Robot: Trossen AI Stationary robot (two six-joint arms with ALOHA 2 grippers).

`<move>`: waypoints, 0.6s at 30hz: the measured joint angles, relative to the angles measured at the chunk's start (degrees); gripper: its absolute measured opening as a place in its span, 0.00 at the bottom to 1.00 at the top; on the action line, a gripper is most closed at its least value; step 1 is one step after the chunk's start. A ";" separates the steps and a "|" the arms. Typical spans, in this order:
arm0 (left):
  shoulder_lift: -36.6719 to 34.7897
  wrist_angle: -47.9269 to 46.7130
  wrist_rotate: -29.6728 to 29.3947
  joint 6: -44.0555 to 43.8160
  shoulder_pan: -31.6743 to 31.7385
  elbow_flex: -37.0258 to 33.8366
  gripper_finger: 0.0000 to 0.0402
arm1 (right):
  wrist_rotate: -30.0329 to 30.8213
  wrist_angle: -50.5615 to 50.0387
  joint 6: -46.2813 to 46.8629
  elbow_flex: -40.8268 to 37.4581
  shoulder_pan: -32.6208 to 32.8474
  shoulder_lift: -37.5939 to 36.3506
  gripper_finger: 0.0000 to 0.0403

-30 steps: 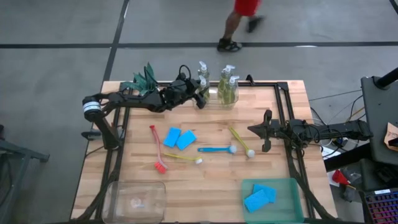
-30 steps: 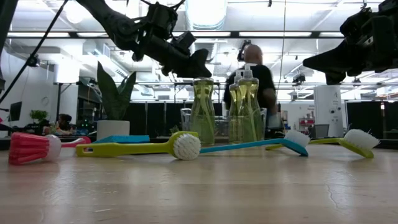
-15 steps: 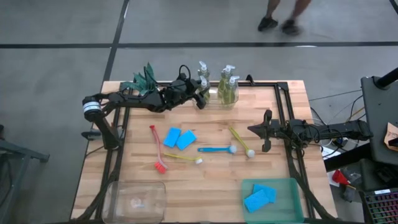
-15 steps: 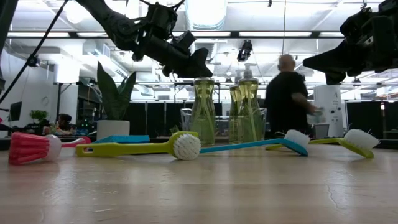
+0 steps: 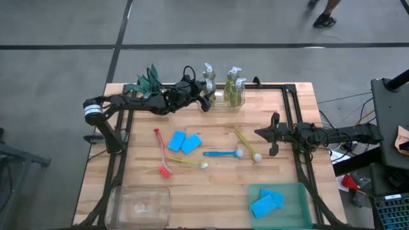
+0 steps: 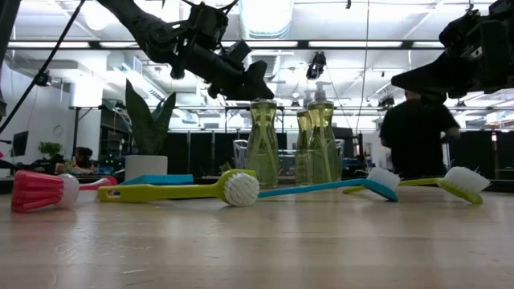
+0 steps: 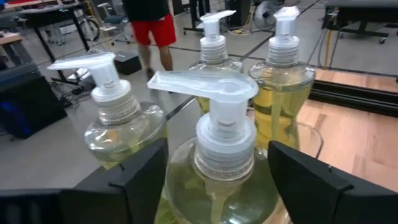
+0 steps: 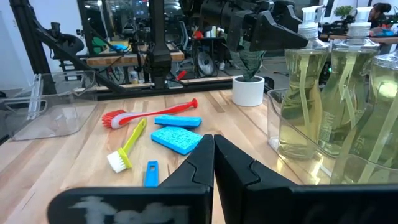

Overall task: Pick & Place Kitchen Sink Supplies
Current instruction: Put the liquid detergent into the top transparent bin

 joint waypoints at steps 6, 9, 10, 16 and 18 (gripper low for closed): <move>-0.82 -0.50 -0.33 0.74 -0.28 -0.07 0.78 | 0.01 0.00 0.06 0.00 0.00 0.02 0.02; -1.35 -0.63 0.16 0.93 -0.44 -0.17 0.78 | 0.00 0.02 0.00 0.00 0.00 0.02 0.02; -1.51 -0.57 0.73 0.54 -0.42 -0.17 0.78 | 0.02 0.02 0.02 0.00 -0.02 0.02 0.02; -2.24 0.07 3.54 0.36 -0.55 -0.17 0.78 | 0.00 0.02 0.06 0.00 -0.02 0.02 0.02; -2.26 -0.62 2.45 0.53 -0.54 -0.17 0.78 | 0.02 0.00 0.00 0.00 0.00 0.02 0.02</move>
